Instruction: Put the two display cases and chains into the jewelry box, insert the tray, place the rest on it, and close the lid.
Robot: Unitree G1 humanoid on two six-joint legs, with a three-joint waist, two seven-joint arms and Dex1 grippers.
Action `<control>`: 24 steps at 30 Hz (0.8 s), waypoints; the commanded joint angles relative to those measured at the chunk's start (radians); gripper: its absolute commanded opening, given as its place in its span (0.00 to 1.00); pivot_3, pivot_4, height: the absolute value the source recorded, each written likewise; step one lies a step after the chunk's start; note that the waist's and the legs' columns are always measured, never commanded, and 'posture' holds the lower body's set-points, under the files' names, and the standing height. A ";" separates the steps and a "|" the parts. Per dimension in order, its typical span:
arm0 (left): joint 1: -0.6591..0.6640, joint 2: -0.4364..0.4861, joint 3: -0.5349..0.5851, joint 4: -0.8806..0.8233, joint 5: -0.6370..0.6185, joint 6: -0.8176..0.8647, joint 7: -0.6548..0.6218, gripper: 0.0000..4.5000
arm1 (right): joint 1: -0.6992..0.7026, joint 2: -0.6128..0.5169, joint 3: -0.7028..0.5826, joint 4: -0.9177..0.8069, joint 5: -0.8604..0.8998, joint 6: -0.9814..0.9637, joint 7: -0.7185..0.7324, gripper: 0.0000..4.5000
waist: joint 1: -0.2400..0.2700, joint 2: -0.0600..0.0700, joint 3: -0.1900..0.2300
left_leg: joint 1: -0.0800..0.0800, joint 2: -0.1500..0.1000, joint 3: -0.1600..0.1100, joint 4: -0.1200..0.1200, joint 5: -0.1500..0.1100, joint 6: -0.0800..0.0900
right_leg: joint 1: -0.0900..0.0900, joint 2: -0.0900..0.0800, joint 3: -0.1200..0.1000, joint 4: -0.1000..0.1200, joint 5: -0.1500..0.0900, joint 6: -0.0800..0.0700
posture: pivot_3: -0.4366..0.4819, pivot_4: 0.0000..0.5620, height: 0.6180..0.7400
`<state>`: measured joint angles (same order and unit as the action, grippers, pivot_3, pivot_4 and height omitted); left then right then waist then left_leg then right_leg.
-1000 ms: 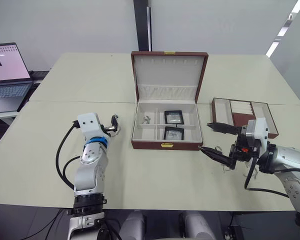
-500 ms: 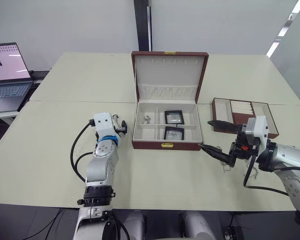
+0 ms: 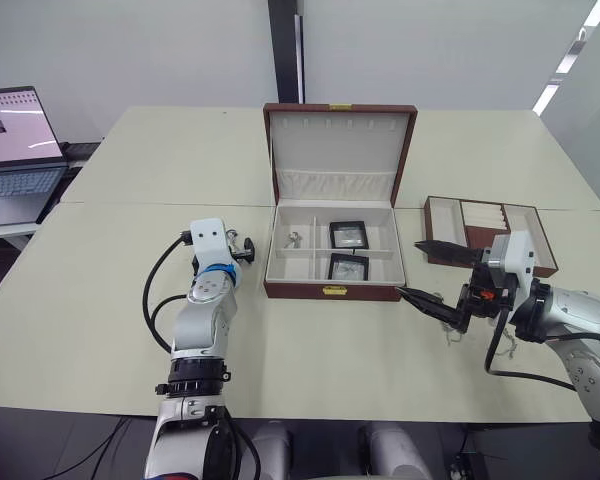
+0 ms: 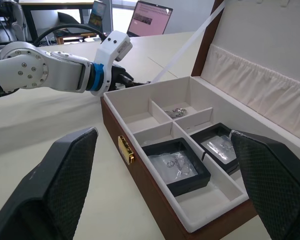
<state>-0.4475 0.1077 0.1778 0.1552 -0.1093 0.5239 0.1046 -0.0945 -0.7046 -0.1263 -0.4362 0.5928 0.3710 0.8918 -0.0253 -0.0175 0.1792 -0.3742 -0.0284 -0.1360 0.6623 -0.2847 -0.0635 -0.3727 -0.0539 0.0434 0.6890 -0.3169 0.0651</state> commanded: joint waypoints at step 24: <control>0.032 -0.026 0.030 0.000 -0.021 -0.030 -0.018 0.01 | 0.007 0.016 -0.008 -0.026 -0.011 -0.010 0.001 1.00 | 0.023 0.002 -0.002 | 0.000 -0.001 0.000 0.000 0.000 0.000 | 0.002 -0.001 0.000 -0.005 0.001 0.002 | 0.48 0.27 1.00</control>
<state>-0.4362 0.0902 0.2030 0.1505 -0.1175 0.5021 0.0849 -0.0864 -0.6913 -0.1253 -0.4363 0.5725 0.3782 0.8931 -0.0021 -0.0152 0.1770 -0.3743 -0.0290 -0.1361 0.6620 -0.2846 -0.0636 -0.3708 -0.0546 0.0433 0.6838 -0.3155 0.0673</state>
